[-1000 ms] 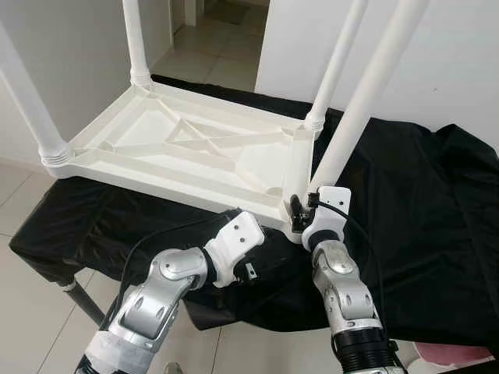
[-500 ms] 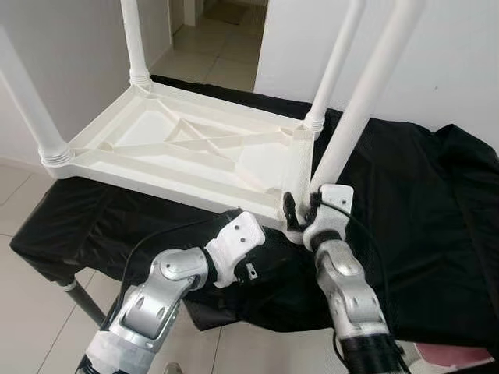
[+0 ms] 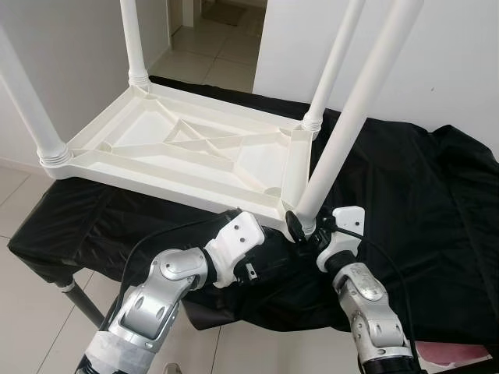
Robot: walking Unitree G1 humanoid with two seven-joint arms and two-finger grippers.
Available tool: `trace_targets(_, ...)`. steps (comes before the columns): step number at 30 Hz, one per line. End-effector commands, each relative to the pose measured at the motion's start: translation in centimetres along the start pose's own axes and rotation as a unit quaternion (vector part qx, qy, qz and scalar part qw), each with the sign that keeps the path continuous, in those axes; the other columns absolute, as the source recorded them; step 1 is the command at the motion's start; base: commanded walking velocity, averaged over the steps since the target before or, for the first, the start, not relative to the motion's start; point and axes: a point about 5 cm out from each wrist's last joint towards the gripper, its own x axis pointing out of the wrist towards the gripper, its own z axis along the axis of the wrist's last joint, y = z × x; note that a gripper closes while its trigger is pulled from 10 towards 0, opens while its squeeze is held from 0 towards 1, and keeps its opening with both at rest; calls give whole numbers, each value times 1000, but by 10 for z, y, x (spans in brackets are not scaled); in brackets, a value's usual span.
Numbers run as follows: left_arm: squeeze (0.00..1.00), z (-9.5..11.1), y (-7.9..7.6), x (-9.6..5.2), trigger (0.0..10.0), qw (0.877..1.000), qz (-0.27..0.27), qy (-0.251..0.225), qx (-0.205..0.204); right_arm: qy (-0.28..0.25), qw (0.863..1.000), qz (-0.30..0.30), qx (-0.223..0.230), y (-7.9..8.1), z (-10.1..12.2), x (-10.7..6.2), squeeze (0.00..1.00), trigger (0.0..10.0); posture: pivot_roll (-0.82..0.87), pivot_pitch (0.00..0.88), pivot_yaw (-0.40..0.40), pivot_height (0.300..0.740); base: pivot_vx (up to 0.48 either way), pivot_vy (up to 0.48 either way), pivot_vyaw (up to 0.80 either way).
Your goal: Building children table
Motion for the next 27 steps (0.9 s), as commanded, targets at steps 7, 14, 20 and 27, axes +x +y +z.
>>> trace_targets(7, 0, 3, 2, 0, 10000, 1000, 20, -6, -1, -3, 997, 71, -32, -22, 7, 10, 0, 10000, 38, 28, -97, 740, 0, 0, 0)
trace_targets(14, 0, 4, 5, 0, 10000, 1000, 23, -5, 1, 11, 989, 140, -53, -25, 7, 25, 0, 10000, 46, 29, -95, 740, 0, 0, 0)
trace_targets(20, 0, 5, 7, -1, 10000, 1000, 28, -6, 1, 32, 978, 191, -80, -26, 4, 40, 0, 9725, 56, 32, -98, 740, 0, 0, 0)
trace_targets(27, 0, 5, 7, -1, 10000, 999, 33, -6, 1, 41, 973, 207, -92, -29, 2, 48, 0, 0, 65, 36, -103, 740, 0, 0, 0)
